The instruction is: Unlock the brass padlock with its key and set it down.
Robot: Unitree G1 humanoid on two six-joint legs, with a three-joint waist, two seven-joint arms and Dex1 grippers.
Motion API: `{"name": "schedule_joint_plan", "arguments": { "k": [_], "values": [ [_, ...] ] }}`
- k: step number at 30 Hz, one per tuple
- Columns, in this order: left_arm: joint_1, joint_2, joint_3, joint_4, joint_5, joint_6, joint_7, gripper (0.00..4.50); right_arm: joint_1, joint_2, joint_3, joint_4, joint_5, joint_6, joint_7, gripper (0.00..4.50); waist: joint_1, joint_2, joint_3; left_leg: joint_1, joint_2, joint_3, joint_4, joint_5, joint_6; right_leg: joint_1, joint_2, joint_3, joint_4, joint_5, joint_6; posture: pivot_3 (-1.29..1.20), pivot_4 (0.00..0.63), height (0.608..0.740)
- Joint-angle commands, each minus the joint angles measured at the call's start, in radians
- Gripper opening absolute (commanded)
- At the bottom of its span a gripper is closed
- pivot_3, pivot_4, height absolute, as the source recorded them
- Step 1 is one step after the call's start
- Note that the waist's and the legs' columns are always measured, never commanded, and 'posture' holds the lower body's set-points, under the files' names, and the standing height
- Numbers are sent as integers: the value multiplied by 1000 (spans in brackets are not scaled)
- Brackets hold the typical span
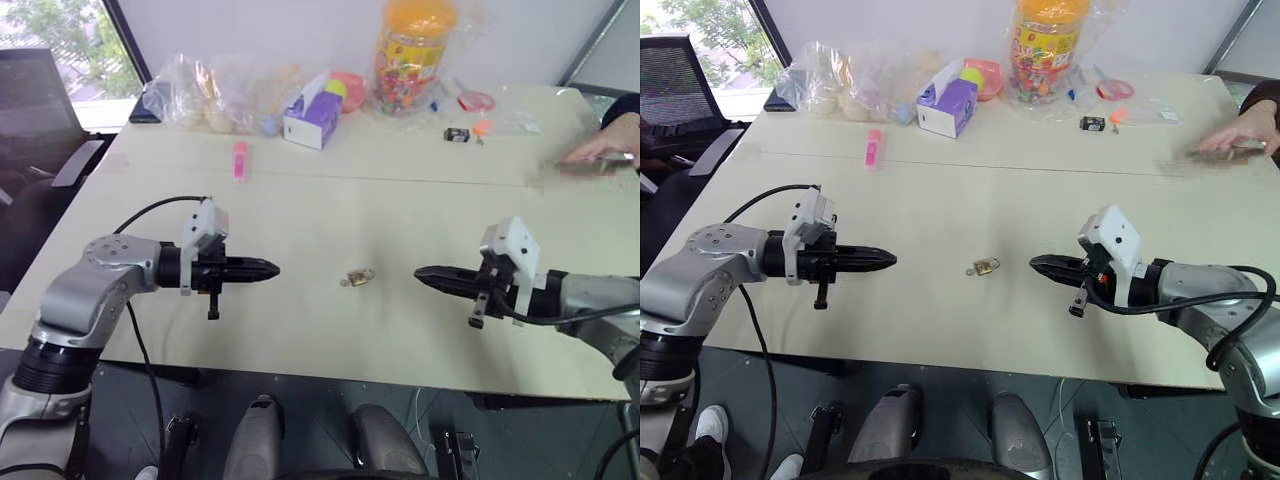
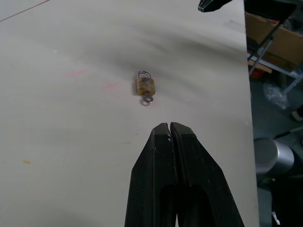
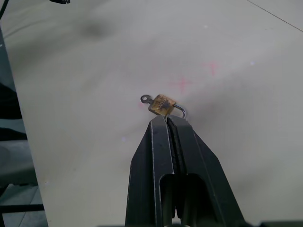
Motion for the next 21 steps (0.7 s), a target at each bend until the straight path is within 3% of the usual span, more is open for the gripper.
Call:
{"name": "schedule_joint_plan", "arguments": {
  "k": [1, 21],
  "values": [
    [-20, -3, 1, 1, 12, -35, -6, 10, -13, -13, -2, -34, 17, 1, 0, 0, 1, 0, 0, 0, 0, 0, 0, 0, 0, 0, 0, 0, 0, 0, 0, 0, 150, 740],
    [-70, -21, -8, 27, 25, -23, -1, 10, -59, -10, 50, -23, -6, -25, -9, 0, 1, -1, 1, 0, 0, 0, 0, 0, 0, -1, 0, 0, 0, 0, 0, 0, 150, 740]
  ]
}}
